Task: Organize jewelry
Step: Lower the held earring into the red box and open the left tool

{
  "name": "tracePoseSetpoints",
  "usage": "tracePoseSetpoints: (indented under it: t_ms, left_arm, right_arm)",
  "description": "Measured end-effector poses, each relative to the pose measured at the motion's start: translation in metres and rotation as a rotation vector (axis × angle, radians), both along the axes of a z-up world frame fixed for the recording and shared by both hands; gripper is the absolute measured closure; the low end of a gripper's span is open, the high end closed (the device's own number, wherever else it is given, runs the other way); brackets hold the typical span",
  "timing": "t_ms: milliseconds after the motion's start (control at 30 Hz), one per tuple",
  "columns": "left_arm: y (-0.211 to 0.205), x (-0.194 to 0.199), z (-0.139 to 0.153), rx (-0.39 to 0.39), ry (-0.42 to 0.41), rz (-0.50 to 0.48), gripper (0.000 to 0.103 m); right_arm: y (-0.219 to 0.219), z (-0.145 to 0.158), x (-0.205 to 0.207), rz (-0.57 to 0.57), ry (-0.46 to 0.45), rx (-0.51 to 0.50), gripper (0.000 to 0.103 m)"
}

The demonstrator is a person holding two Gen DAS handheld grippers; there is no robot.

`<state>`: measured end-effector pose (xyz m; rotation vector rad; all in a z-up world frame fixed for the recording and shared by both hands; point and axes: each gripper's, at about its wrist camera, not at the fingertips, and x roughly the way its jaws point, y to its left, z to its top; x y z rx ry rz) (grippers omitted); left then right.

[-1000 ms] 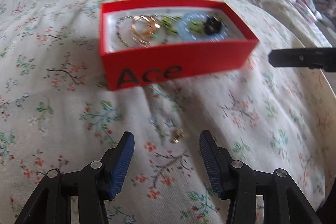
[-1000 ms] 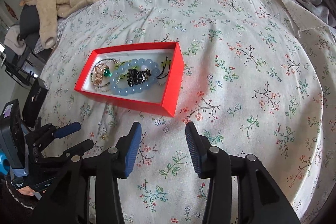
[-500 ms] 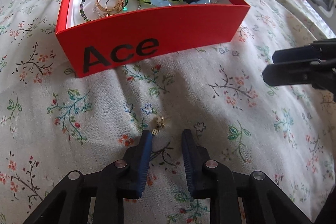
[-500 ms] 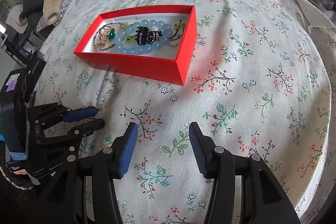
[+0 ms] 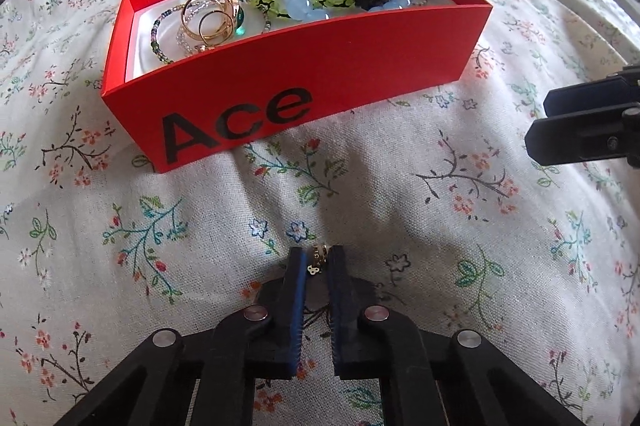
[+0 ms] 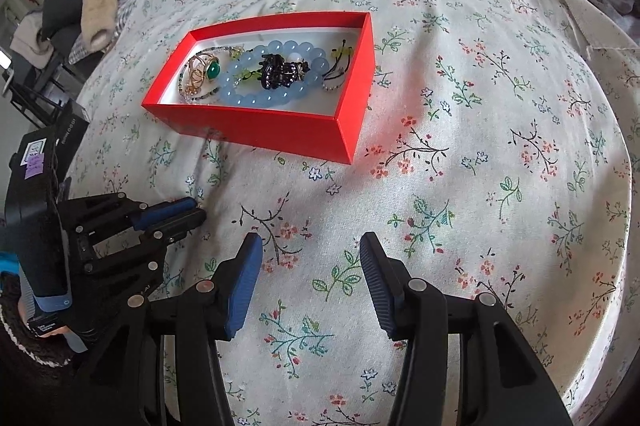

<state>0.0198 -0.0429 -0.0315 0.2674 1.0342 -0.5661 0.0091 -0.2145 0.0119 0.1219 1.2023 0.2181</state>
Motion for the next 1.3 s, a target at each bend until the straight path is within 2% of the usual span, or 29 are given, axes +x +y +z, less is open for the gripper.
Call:
tracePoseSetpoints:
  t_ms: [167,500,633,800,867,933,1067,1100,1133,1200,1267,1300]
  left_arm:
    - [0.006,0.003,0.016,-0.046,-0.005,0.006,0.103]
    - [0.01,0.025,0.074,-0.192,-0.128,0.096,0.103]
    - [0.008,0.044,0.08,-0.236,-0.137,0.127,0.103]
    - [0.002,0.059,0.077,-0.273,-0.104,0.155,0.102]
    - [0.003,0.062,0.075,-0.281,-0.077,0.178,0.087]
    - [0.007,0.062,0.076,-0.286,-0.077,0.215,0.056]
    - [0.019,0.058,0.072,-0.224,-0.062,0.311,0.05]
    - [0.021,0.055,0.069,-0.196,-0.05,0.34,0.044]
    - [0.024,0.052,0.065,-0.169,-0.04,0.367,0.034]
    - [0.027,0.044,0.058,-0.105,-0.031,0.417,0.023]
    - [0.027,0.034,0.054,-0.053,-0.027,0.428,0.018]
    - [0.027,0.03,0.052,-0.025,-0.022,0.434,0.012]
  right_arm:
    - [-0.006,0.003,0.003,-0.025,-0.007,0.005,0.05]
    - [-0.019,0.015,0.013,-0.076,-0.037,0.035,0.05]
    - [-0.021,0.016,0.017,-0.097,-0.036,0.056,0.05]
    - [-0.019,0.018,0.022,-0.107,-0.039,0.066,0.05]
    - [-0.018,0.019,0.024,-0.108,-0.039,0.07,0.05]
    - [-0.017,0.02,0.026,-0.106,-0.04,0.071,0.05]
    - [-0.018,0.021,0.027,-0.113,-0.046,0.064,0.05]
    - [-0.019,0.021,0.027,-0.117,-0.049,0.056,0.049]
    - [-0.019,0.022,0.027,-0.121,-0.051,0.047,0.049]
    - [-0.019,0.022,0.024,-0.132,-0.056,0.022,0.049]
    - [-0.018,0.022,0.018,-0.145,-0.057,-0.025,0.04]
    - [-0.017,0.021,0.015,-0.15,-0.057,-0.048,0.037]
